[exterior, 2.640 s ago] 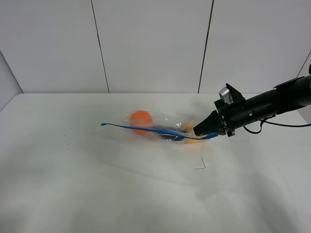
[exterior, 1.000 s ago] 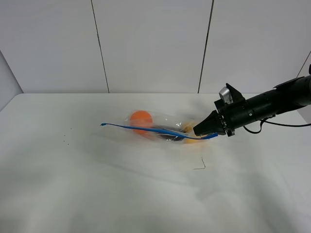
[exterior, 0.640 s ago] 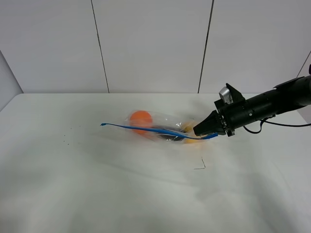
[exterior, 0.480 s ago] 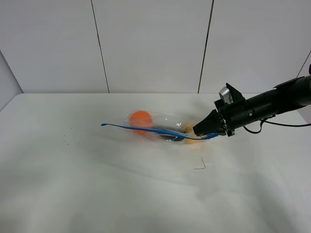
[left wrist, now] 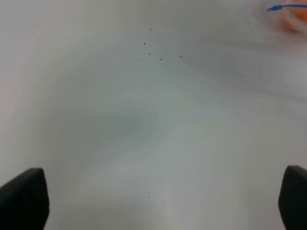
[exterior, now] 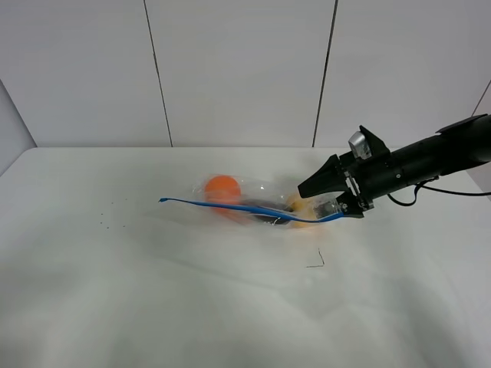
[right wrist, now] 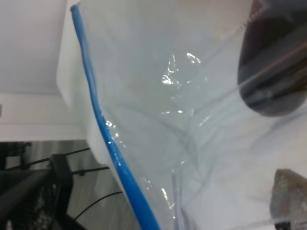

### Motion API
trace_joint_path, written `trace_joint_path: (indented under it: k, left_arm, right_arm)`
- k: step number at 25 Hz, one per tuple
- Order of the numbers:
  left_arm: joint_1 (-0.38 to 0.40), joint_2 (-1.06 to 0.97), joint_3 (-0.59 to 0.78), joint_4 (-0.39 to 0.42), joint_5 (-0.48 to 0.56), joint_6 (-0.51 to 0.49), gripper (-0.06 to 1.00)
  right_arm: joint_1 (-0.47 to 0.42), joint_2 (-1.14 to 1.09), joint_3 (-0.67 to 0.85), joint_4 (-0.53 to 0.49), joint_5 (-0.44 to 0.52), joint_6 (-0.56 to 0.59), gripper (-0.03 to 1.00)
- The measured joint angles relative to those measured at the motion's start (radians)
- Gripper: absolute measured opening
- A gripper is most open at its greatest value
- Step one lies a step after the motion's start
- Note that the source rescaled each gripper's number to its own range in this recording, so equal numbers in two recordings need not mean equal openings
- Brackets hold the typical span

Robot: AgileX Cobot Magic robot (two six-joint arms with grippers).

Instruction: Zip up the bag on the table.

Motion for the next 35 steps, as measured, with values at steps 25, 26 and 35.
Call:
trace_joint_path:
  k: [25,26,35]
  left_arm:
    - [0.000,0.000,0.000,0.000,0.000,-0.001,1.00]
    - [0.000,0.000,0.000,0.000,0.000,-0.001,1.00]
    - [0.000,0.000,0.000,0.000,0.000,-0.001,1.00]
  right_arm:
    - [0.000,-0.324,0.000,-0.918,-0.297,0.691,1.00]
    - [0.000,-0.326,0.000,-0.922,-0.296,0.697,1.00]
    - [0.000,-0.332,0.000,-1.000,-0.313,0.709,1.00]
